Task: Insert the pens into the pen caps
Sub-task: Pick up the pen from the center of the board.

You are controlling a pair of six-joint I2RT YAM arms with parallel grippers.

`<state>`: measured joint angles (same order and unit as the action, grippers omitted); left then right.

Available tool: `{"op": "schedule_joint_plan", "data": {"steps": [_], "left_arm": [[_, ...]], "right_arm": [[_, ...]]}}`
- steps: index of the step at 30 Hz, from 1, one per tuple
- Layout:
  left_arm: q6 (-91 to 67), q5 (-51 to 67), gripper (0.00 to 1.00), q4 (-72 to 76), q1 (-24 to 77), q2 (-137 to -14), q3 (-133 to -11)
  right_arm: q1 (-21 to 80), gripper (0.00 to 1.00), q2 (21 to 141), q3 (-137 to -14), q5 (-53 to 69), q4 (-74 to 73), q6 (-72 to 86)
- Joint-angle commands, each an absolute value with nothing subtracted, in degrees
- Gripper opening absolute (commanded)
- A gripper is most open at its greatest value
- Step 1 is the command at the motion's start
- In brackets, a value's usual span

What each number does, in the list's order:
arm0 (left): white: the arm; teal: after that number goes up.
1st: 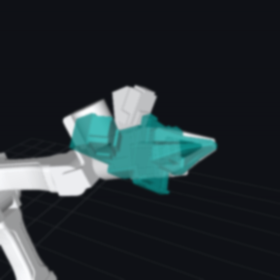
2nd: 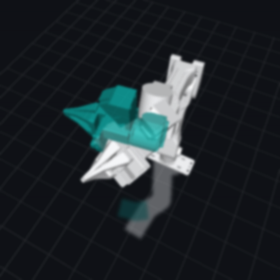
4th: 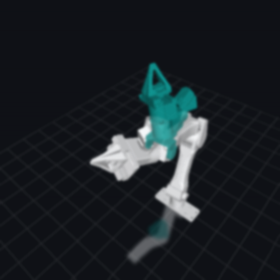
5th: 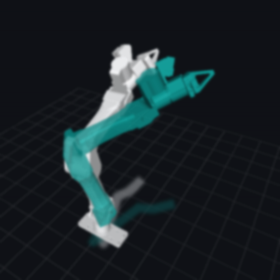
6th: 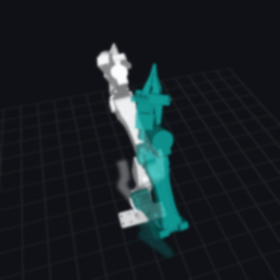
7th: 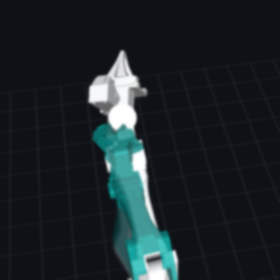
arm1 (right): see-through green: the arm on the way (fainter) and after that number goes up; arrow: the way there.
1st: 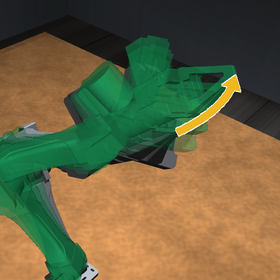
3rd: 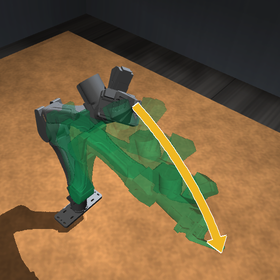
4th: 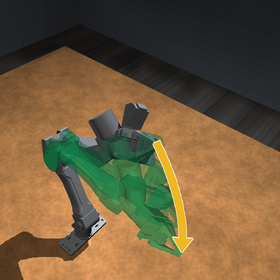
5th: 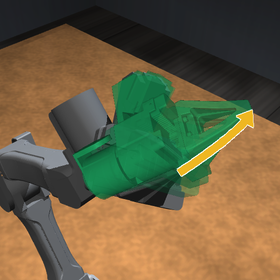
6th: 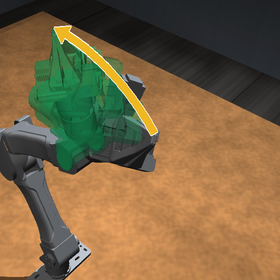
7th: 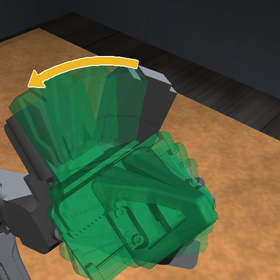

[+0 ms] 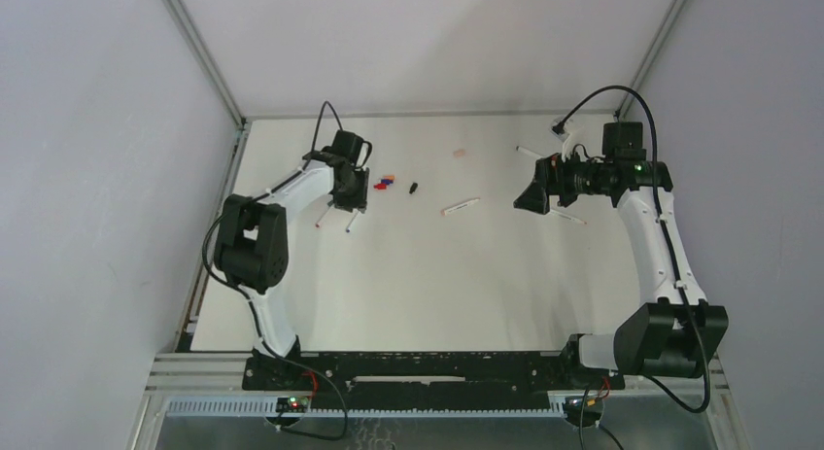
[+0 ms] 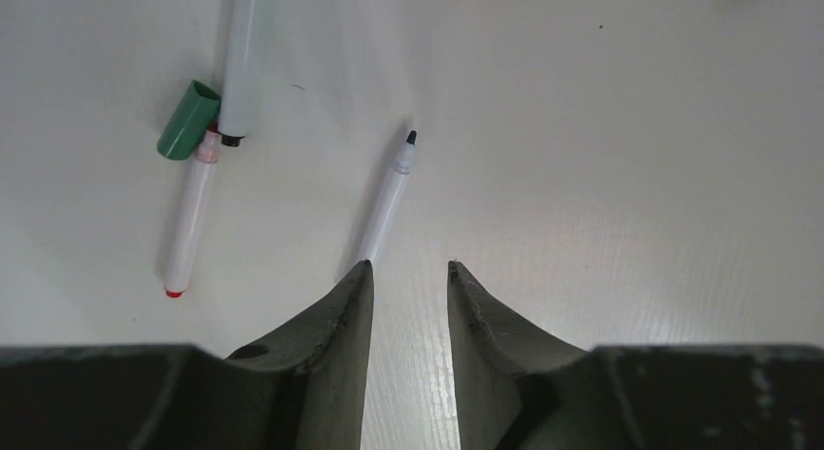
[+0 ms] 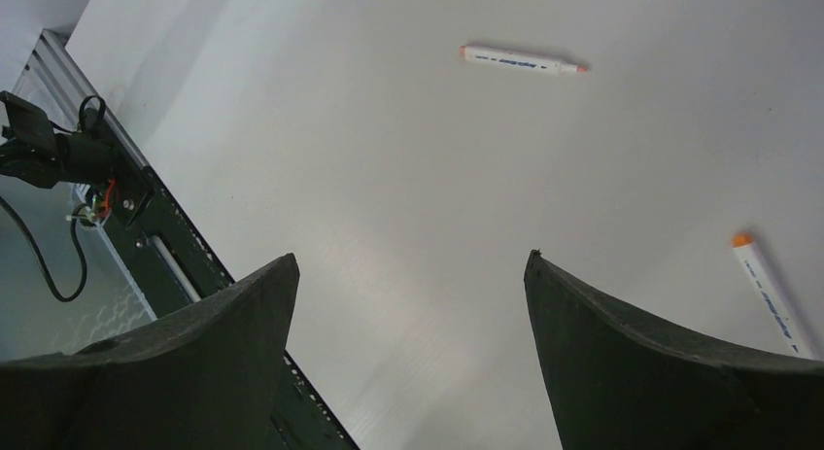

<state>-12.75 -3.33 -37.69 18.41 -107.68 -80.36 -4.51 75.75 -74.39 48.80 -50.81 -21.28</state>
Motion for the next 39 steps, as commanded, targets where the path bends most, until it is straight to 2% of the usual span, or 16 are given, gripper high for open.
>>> {"op": "schedule_joint_plan", "data": {"steps": [1,9,30,35,39], "left_arm": [[-10.66,-1.67,0.38,-38.23,18.72,-109.69,-84.14],[-9.51,-2.88,0.33,-38.93,18.72,-113.23,-84.86],[-9.57,-2.66,0.26,-39.10,18.74,-116.86,-84.25],[-9.84,-2.22,0.17,-38.87,18.73,-116.91,-83.63],[-9.93,-1.91,0.02,-38.22,18.72,-116.25,-82.40]], "right_arm": [[-4.75,0.93,76.36,-74.38,50.00,-49.22,-19.12],[-4.14,0.92,76.64,-74.36,49.77,-49.12,-18.54],[-3.34,0.92,77.17,-74.36,49.75,-49.48,-18.59],[-3.25,0.92,77.26,-74.41,49.75,-49.52,-18.67],[-3.09,0.92,77.34,-74.43,49.83,-49.76,-19.09]]}}
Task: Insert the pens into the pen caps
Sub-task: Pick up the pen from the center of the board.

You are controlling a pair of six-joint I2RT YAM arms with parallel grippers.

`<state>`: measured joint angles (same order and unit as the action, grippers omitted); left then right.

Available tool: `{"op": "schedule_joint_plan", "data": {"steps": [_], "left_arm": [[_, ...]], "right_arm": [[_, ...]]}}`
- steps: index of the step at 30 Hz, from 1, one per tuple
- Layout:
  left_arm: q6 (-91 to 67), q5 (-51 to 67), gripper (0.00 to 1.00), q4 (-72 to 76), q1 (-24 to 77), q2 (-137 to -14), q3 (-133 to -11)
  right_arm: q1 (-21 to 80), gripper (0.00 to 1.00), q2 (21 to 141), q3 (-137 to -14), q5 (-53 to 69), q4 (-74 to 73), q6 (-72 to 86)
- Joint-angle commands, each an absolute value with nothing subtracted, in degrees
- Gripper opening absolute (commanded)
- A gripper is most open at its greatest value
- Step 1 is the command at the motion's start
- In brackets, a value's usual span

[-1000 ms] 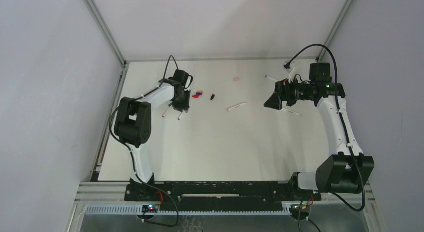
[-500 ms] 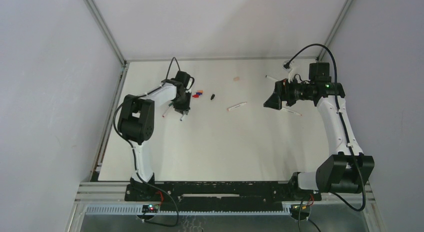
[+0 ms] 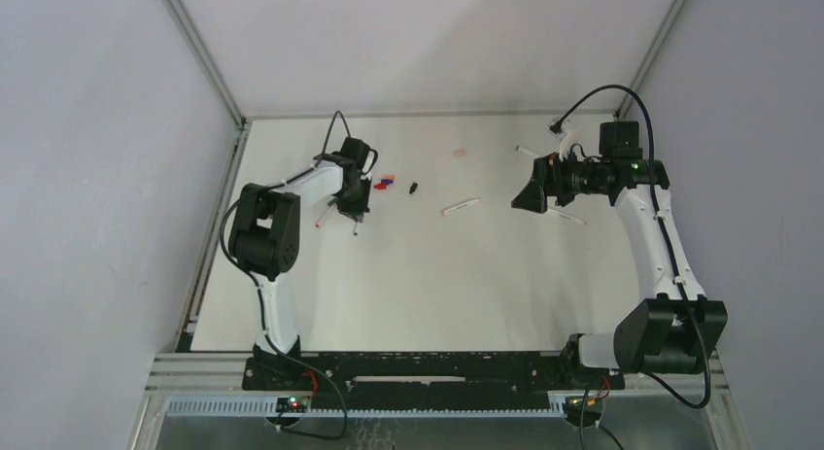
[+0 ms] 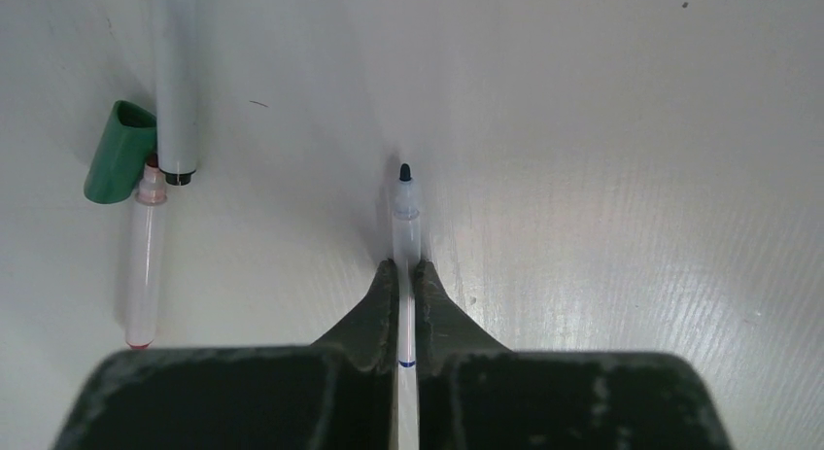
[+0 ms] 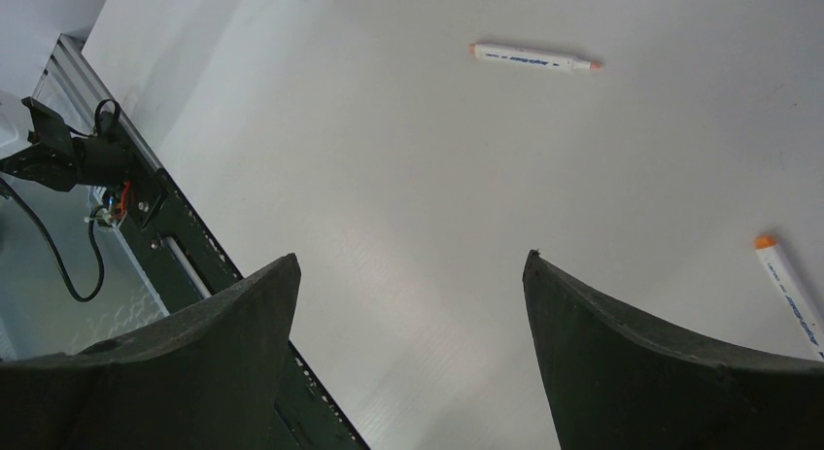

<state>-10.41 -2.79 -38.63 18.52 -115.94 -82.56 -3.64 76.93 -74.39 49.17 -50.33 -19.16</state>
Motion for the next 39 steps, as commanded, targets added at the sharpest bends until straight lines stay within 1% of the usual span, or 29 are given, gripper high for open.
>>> {"op": "schedule_joint_plan", "data": {"steps": [1,6,11,13,17,19,21,23,27,31,35,39], "left_arm": [[-10.01,-1.67,0.00,-37.92,18.72,-115.90,-81.99],[-10.63,0.35,0.00,-33.68,18.78,-110.46,-77.68],[-14.37,7.32,0.00,-25.12,18.89,-98.29,-69.06],[-17.54,11.46,0.00,-18.75,19.30,-92.42,-64.44],[-24.05,18.17,0.00,-2.28,21.82,-80.90,-55.34],[-27.48,20.38,0.00,9.00,23.91,-76.40,-51.92],[-31.73,20.75,0.00,19.23,26.03,-72.74,-48.64],[-35.86,19.77,0.00,28.90,28.26,-70.20,-46.02],[-40.80,14.64,0.00,41.46,31.53,-66.87,-42.89],[-43.60,12.63,0.00,49.18,33.03,-65.55,-41.50],[-47.71,12.46,0.00,54.61,33.99,-66.03,-41.46],[-49.47,12.23,0.00,57.11,35.47,-66.84,-42.17]], "right_arm": [[-2.93,0.92,77.41,-74.44,49.96,-50.01,-19.38],[-0.97,0.91,77.16,-76.14,48.94,-54.39,-26.77],[0.57,0.90,74.73,-76.71,51.88,-54.44,-34.00],[2.70,0.87,73.98,-76.64,53.67,-53.52,-35.23],[8.63,0.86,70.55,-74.91,55.56,-47.98,-37.84],[13.09,0.87,68.49,-73.55,55.72,-42.92,-38.54],[16.38,0.88,67.24,-72.53,55.61,-35.69,-34.62],[19.28,0.87,67.41,-72.34,54.40,-28.38,-26.85],[23.35,0.86,67.83,-71.12,49.33,-15.62,-8.05],[24.17,0.84,67.65,-69.33,47.76,-8.20,2.61],[25.30,0.75,68.16,-68.54,47.08,-4.73,9.00],[26.23,0.70,68.92,-68.32,46.30,-1.46,13.24]]}}
